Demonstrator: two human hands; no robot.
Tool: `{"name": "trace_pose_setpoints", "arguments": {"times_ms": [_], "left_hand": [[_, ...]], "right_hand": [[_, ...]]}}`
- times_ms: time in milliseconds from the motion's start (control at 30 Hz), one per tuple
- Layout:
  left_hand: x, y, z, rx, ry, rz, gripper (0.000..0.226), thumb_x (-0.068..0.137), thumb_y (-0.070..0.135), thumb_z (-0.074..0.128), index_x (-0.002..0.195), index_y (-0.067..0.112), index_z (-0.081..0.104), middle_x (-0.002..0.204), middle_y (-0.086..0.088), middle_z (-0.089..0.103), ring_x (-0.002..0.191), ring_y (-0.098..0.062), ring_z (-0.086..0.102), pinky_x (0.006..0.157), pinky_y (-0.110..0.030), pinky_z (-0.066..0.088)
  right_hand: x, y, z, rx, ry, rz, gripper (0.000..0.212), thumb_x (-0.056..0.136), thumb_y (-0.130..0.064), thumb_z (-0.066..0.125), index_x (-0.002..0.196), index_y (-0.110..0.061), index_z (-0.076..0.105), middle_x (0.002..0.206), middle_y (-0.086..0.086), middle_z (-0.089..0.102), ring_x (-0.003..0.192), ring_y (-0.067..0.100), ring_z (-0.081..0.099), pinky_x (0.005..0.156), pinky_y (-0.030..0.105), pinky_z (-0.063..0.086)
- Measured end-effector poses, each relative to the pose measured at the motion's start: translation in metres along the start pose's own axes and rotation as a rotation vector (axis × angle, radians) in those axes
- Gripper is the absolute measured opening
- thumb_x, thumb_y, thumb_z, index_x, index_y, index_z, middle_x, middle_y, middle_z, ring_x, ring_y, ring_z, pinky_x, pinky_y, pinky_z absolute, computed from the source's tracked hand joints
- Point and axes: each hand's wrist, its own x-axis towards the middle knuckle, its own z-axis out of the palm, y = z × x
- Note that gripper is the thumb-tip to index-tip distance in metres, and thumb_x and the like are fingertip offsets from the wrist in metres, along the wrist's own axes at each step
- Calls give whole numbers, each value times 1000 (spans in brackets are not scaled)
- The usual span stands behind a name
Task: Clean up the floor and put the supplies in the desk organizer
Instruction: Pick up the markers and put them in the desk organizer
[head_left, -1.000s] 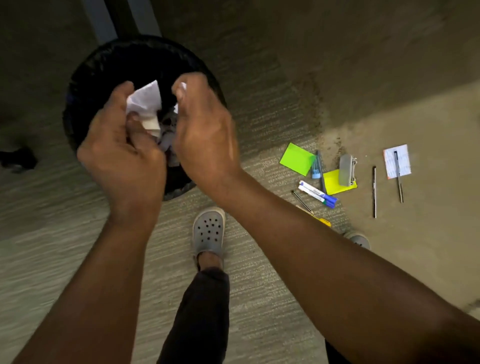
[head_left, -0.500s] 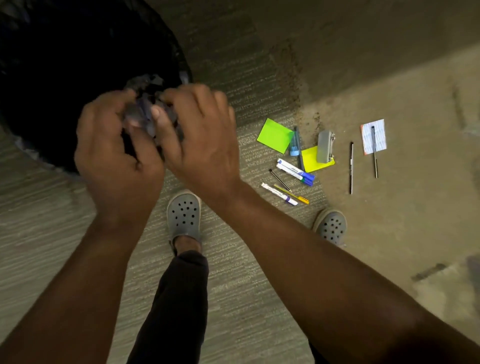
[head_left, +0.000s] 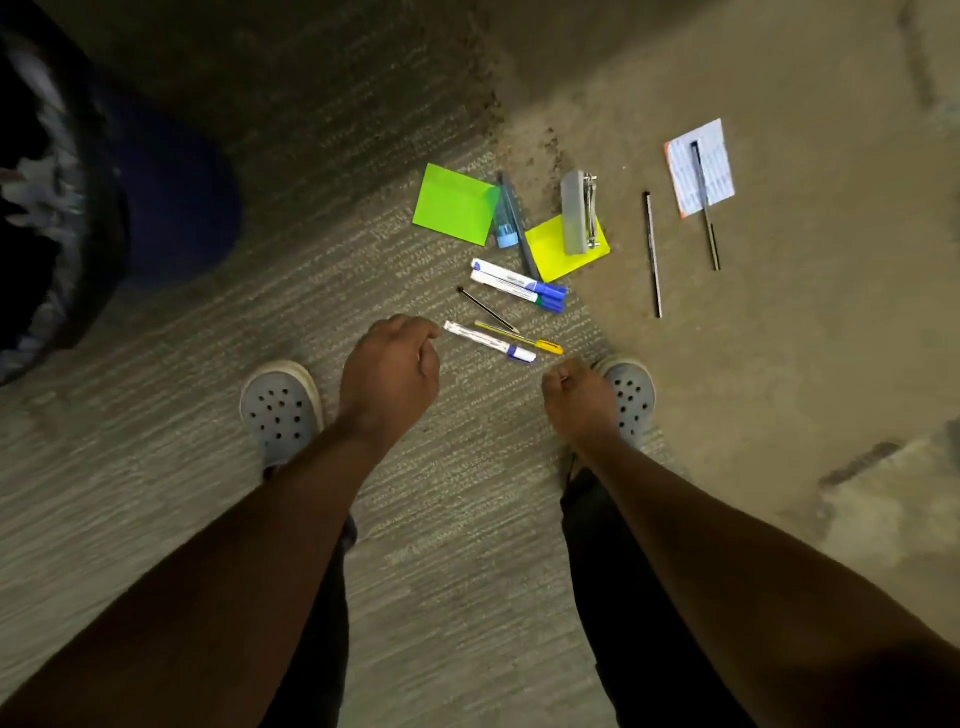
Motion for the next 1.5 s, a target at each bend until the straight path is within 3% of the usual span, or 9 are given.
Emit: {"name": "trace_pose_setpoints", "arguments": {"times_ms": [200,300,467,667,867,1000,1133,1300,1500], "left_hand": [[41,-1,72,239,-211,111,17,86,13,53,98,11,65,98,-13,63,94,-36,57,79,-42,48],[59,2,95,286,-150,67,20,90,12,50,105,10,63,108,-15,60,100,-36,55,81,-43,46],[88,18,120,388,-84,193,36,93,13,44,128,13,54,129,-13,52,116,-35,48,95,-45,39],[127,27,132,583,-283,378,33,89,8,49,121,9,53,126,-18,51,115,-39,48,91,-48,40],[134,20,132,624,-372,412,34,93,8,41,126,-1,44,133,-26,42,120,-43,42,99,-49,36],[114,14,108,334,-375,265,37,84,-5,47,121,-2,45,125,-28,48,113,-43,47,92,-47,38],[69,24,60,-115,-373,-44,27,91,6,52,117,4,45,84,-13,56,75,-33,56,62,-34,38],[9,54,-36,-824,-326,-419,21,93,6,57,105,23,58,90,1,69,77,-10,67,71,-26,51],[-37,103,-176,-1073,-263,-436,26,94,1,54,114,17,57,98,-2,71,84,-12,69,82,-32,53]], "right_hand": [[50,30,25,134,-236,162,30,95,-24,45,107,-4,65,99,18,67,90,30,67,66,30,46],[64,23,42,473,-403,323,45,97,-41,49,86,-3,69,71,11,63,45,14,52,38,19,34],[75,-4,77,832,-369,496,56,94,-55,47,62,-12,60,53,3,57,35,11,40,36,13,24],[79,-16,96,1047,-313,627,27,97,-34,52,78,-15,57,60,0,56,32,5,40,32,12,24],[77,-11,91,1171,-305,694,28,97,-29,41,78,-14,54,54,-1,49,37,9,43,37,16,28],[60,-7,77,1160,-252,663,33,97,-34,42,77,-11,54,61,4,56,50,14,51,49,24,42],[27,-23,39,1196,-204,550,18,94,-28,43,84,-16,52,72,7,56,52,14,52,50,24,45],[-45,-66,-24,1037,-194,281,14,96,-33,50,87,-22,54,72,2,50,59,14,53,45,24,45],[-157,-142,-109,882,-141,-73,19,97,-39,51,99,-28,66,78,10,55,69,17,53,50,25,48]]}}
